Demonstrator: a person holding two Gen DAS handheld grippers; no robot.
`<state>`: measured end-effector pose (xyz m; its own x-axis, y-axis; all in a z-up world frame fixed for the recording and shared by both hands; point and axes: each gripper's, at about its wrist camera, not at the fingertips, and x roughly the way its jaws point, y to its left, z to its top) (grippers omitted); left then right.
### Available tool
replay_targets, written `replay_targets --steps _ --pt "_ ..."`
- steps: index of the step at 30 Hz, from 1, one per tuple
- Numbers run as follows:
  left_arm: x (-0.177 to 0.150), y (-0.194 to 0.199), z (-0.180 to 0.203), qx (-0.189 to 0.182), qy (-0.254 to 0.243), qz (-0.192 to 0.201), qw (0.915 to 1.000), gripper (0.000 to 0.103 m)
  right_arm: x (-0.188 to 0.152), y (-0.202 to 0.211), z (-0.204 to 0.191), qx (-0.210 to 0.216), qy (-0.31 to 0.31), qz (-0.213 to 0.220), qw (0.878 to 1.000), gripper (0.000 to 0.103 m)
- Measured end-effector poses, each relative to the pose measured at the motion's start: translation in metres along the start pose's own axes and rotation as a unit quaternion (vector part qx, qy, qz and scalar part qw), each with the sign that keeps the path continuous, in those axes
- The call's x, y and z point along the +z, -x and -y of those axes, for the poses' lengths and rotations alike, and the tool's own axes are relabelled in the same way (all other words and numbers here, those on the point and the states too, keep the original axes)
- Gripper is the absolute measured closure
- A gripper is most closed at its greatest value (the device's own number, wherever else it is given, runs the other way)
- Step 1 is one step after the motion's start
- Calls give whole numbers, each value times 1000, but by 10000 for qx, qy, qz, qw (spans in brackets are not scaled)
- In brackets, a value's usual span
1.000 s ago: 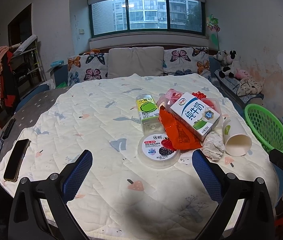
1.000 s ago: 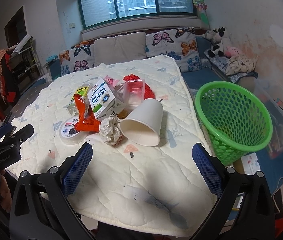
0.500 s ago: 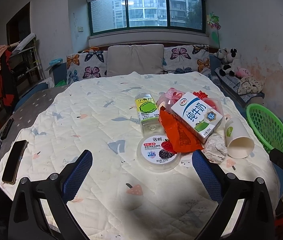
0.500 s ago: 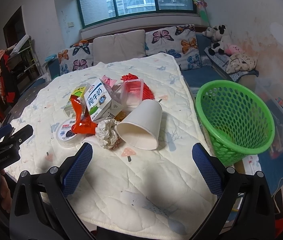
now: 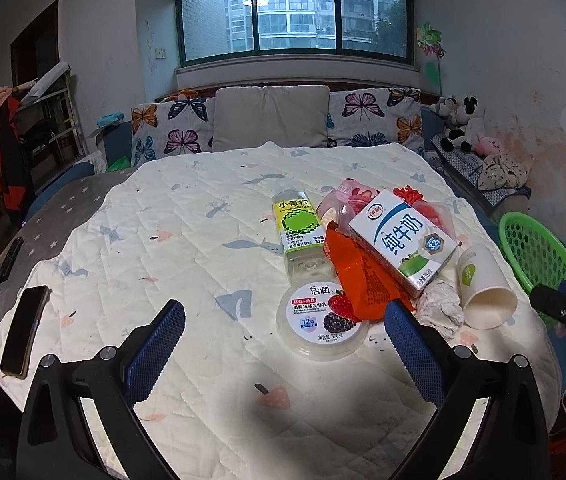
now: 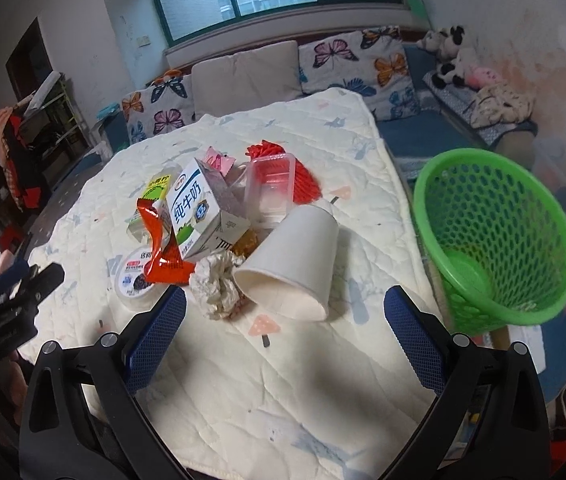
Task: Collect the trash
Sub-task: 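Grasp the white paper cup with the right gripper, then drop the paper cup into the green basket with the right gripper while the left gripper grasps the crumpled tissue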
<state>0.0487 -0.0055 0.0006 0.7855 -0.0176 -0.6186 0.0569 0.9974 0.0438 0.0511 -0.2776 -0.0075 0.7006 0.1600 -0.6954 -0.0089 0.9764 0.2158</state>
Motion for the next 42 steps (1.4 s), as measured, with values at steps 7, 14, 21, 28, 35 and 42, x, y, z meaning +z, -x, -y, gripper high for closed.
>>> replay_targets --steps 7,14,21,28,35,42 --pt "5 -10 -4 15 29 -73 10000 6 20 -30 18 382 -359 -494 9974 14" --pt "3 -21 -6 -35 82 -224 9997 6 33 -61 36 633 -753 -1005 9901 20" --pt "3 -29 0 -133 13 -306 9994 6 43 -90 49 846 -1112 -1428 9798 27" --pt "2 -32 17 -430 -209 -369 9982 6 43 -99 59 1117 -1343 -1614 9713 36" --pt "-4 -39 47 -968 -518 -489 9927 6 45 -67 62 948 -1106 -1106 9831 37" --pt "-9 -51 77 -1491 -630 -740 9840 8 43 -35 63 476 -725 -495 9950 37"
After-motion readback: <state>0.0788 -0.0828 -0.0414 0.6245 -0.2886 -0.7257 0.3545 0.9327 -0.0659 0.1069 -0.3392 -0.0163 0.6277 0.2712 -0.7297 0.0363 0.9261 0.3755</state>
